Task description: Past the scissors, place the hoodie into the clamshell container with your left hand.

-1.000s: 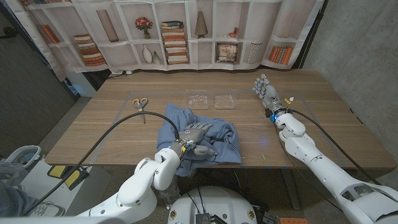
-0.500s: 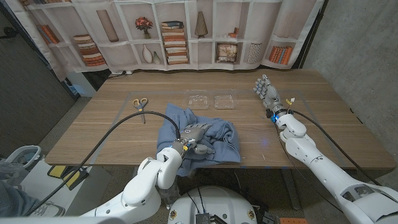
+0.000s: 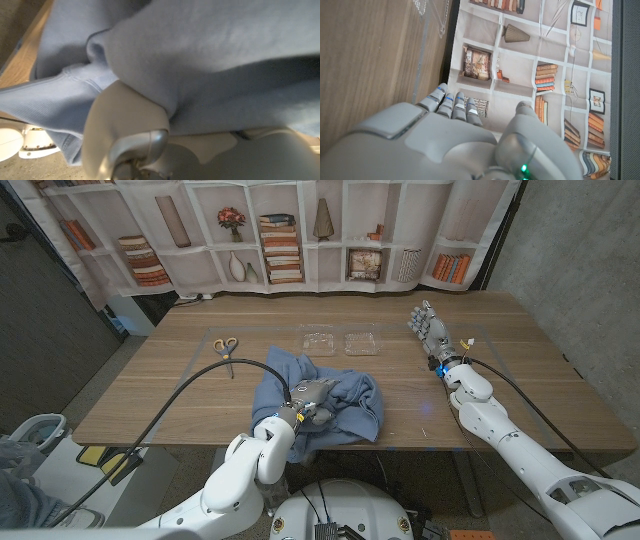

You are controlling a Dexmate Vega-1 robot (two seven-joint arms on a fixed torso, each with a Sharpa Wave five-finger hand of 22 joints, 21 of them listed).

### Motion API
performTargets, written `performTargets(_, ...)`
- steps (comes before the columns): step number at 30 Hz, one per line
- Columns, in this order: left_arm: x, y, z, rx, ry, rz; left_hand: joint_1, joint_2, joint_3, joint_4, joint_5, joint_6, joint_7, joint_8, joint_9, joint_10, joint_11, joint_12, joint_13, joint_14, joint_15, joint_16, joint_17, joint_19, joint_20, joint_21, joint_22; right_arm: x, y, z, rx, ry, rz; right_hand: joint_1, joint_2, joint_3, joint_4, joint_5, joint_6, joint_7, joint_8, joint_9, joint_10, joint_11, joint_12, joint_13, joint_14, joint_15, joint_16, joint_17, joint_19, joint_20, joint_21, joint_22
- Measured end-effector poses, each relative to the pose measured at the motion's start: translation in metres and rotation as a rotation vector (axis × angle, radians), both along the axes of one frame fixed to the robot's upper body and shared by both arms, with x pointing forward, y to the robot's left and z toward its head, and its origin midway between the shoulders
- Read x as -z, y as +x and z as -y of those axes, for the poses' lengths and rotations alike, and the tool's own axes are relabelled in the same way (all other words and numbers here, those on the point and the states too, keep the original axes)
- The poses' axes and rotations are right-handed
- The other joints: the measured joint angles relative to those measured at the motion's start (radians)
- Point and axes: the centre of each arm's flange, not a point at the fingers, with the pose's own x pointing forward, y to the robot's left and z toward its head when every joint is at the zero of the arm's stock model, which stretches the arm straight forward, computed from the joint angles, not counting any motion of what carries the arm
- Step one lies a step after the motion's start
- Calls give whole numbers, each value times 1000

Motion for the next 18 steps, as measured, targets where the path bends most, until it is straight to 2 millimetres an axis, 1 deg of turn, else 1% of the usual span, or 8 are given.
performTargets(5, -1, 1, 0, -7, -11, 10, 83, 15, 45, 2, -41, 57, 3, 19, 11, 55, -3, 21, 16, 60, -15, 13, 12, 25, -2, 24, -2, 0, 1, 0, -1, 3, -1, 0, 0, 0, 0, 0, 0, 0, 0, 0, 4, -4, 0, 0, 0, 0, 0, 0, 0, 0, 0, 0)
performTargets(6, -1, 2, 1, -10, -18, 14, 101, 17, 55, 3, -46, 71, 6, 26, 14, 68, -4, 27, 22, 75, -18, 19, 20, 44, -10, 26, -3, 0, 1, 0, -2, 3, -1, 0, 0, 0, 0, 0, 0, 0, 0, 0, 4, -4, 0, 0, 0, 0, 0, 0, 0, 0, 0, 0)
performTargets(9, -3, 2, 0, -13, -27, 28, 148, 26, 85, 5, -49, 115, 10, 45, 24, 103, -1, 42, 36, 117, -27, 33, 35, 54, -12, 46, -4, 0, 1, 0, -2, 4, -1, 0, 0, 0, 0, 0, 0, 0, 0, 0, 4, -4, 0, 0, 0, 0, 0, 0, 0, 0, 0, 0)
performTargets(11, -2, 3, 1, -15, -39, 35, 171, 29, 100, 5, -49, 142, 13, 57, 30, 123, 1, 51, 45, 145, -35, 46, 47, 88, -16, 51, -5, 0, 1, 1, -2, 5, 0, 0, 0, 0, 0, 0, 0, 0, 0, 0, 4, -4, 0, 0, 0, 0, 0, 0, 0, 0, 0, 0)
performTargets(13, -2, 3, 0, -16, -46, 40, 189, 28, 115, 6, -49, 170, 15, 68, 37, 143, 0, 62, 53, 166, -41, 56, 56, 89, -18, 66, -5, 0, 0, 1, -1, 5, 0, 0, 0, 0, 0, 0, 0, 0, 0, 0, 4, -4, 0, 0, 0, 0, 0, 0, 0, 0, 0, 0)
performTargets(14, -2, 4, 0, -19, -58, 47, 199, 27, 123, 6, -49, 184, 20, 75, 42, 155, 0, 69, 58, 183, -44, 62, 56, 118, -21, 66, -4, 0, 0, 1, -1, 5, 0, 0, 0, 0, 0, 0, 0, 0, 0, 0, 4, -4, 0, 0, 0, 0, 0, 0, 0, 0, 0, 0)
performTargets(16, -1, 6, 0, -22, -74, 57, 207, 20, 137, 7, -51, 206, 23, 86, 49, 176, -2, 78, 67, 202, -44, 72, 74, 125, -21, 78, -4, 0, -1, 2, 0, 5, 2, 0, 0, 0, 0, 0, 6, -6, 0, 0, 4, -4, 0, 0, 0, 0, 0, 0, 0, 0, 0, 0)
performTargets(18, -2, 6, -1, -20, -80, 64, 215, 11, 149, 6, -49, 225, 25, 96, 58, 191, -1, 87, 77, 222, -46, 85, 78, 145, -30, 87, -4, -1, -1, 2, 0, 4, 3, 0, 0, 0, 0, 0, 6, -6, 0, 0, 4, -4, 0, 0, 4, 4, 0, 0, 0, 0, 0, 0)
